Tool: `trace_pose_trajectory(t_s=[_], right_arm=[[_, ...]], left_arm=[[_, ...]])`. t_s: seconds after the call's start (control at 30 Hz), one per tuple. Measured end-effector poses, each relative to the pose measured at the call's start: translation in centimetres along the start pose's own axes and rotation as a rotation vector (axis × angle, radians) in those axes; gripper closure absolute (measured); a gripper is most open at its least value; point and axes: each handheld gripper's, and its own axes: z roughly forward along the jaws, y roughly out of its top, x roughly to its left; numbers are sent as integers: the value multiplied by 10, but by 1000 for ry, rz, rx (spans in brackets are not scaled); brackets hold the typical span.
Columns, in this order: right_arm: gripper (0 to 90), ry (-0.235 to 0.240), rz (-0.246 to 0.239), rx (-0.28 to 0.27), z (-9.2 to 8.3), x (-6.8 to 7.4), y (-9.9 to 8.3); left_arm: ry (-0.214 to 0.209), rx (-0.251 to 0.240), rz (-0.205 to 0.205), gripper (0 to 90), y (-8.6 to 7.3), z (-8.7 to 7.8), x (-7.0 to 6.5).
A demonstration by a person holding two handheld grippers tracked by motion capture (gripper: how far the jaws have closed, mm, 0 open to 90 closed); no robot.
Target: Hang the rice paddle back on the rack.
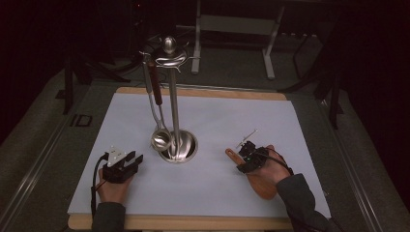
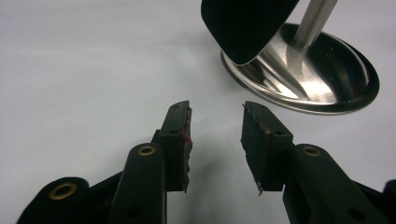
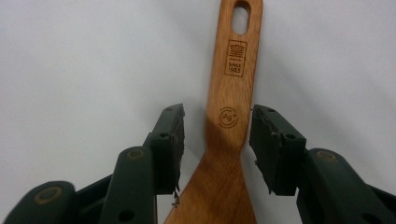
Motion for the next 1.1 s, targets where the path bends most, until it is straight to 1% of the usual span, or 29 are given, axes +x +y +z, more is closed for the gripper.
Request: trace_pose_trajectory(t_s=[0.17, 0.23, 0.27, 0.33, 0.4, 0.6, 0.83, 0.93, 1.0, 1.1], right_arm=[[563, -30, 8, 42, 4, -6, 5], [569, -32, 12, 49, 5, -6, 6], [572, -30, 6, 55, 6, -7, 6], [588, -24, 17, 74, 9, -6, 7], [595, -21, 18, 85, 12, -6, 7], [630, -10, 17, 96, 12, -5, 10], [643, 7, 14, 99, 13, -7, 12], [660, 7, 17, 102, 13, -7, 13], [662, 8, 2, 104, 13, -6, 13], [662, -3, 1, 111, 13, -4, 14]], left_arm=[[-1, 1, 1, 625, 0, 0, 0], [-1, 1, 0, 625, 0, 0, 0], [0, 1, 0, 625, 0, 0, 0], [1, 1, 1, 624, 0, 0, 0], [0, 1, 1, 624, 0, 0, 0], [1, 3, 4, 623, 0, 0, 0], [1, 3, 5, 623, 0, 0, 0], [1, 3, 5, 623, 0, 0, 0], [1, 3, 4, 623, 0, 0, 0], [1, 3, 3, 623, 0, 0, 0]])
